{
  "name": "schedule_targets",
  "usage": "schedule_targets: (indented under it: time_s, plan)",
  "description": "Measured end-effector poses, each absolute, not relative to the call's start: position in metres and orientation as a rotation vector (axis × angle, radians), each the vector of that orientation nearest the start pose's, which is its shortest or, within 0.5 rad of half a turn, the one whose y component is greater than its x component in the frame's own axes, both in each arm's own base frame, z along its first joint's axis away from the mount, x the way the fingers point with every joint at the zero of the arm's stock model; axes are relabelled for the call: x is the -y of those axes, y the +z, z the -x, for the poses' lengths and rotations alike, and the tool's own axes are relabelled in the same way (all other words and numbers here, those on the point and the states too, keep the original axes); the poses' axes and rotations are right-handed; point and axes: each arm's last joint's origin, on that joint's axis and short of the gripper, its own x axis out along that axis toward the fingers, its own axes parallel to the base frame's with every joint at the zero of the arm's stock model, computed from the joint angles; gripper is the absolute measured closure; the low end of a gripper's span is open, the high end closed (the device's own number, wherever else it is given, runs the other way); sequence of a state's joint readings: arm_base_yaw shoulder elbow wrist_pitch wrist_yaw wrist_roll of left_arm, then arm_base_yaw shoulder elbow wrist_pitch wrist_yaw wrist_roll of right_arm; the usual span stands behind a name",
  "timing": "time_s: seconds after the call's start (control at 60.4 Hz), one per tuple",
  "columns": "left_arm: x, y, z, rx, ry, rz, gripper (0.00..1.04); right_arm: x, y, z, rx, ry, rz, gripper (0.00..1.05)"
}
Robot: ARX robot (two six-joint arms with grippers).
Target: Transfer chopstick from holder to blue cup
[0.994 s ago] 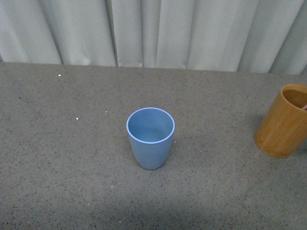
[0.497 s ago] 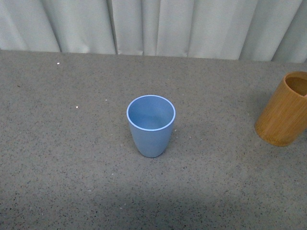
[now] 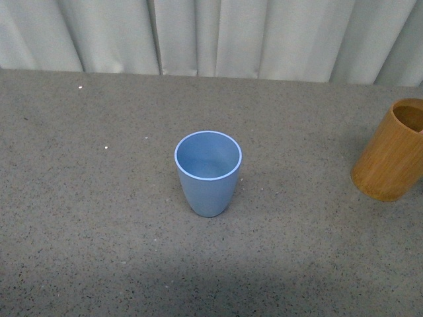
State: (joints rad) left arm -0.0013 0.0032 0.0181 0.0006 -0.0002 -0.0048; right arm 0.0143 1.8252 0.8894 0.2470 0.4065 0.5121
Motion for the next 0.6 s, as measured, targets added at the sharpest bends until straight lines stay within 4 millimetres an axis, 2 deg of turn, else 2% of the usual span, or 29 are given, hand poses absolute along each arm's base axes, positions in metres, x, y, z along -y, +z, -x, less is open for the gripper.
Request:
schedule_targets:
  time_s: [0.033,0.116,0.182,0.464,0.596]
  plan:
    - [0.0,0.169,-0.097,0.015,-0.001,0.005,0.07,0.006,0.137,-0.353,-0.563,-0.535,-0.343,0.74]
    - [0.0,0.169,-0.097,0.015,-0.001,0.005,0.07,0.005,0.14,-0.353,-0.56,-0.517,-0.351,0.94]
    - [0.0,0.169,-0.097,0.015,-0.001,0.005,0.07,0.005,0.144,-0.352,-0.546,-0.508,-0.36,1.01]
    - [0.0,0.169,-0.097,0.015,-0.001,0.005,0.07,0.01,0.155,-0.348,-0.494,-0.496,-0.385,1.01]
    - [0.0,0.169,-0.097,0.015,-0.001,0.005,0.07,0.013,0.169,-0.345,-0.448,-0.481,-0.406,1.01]
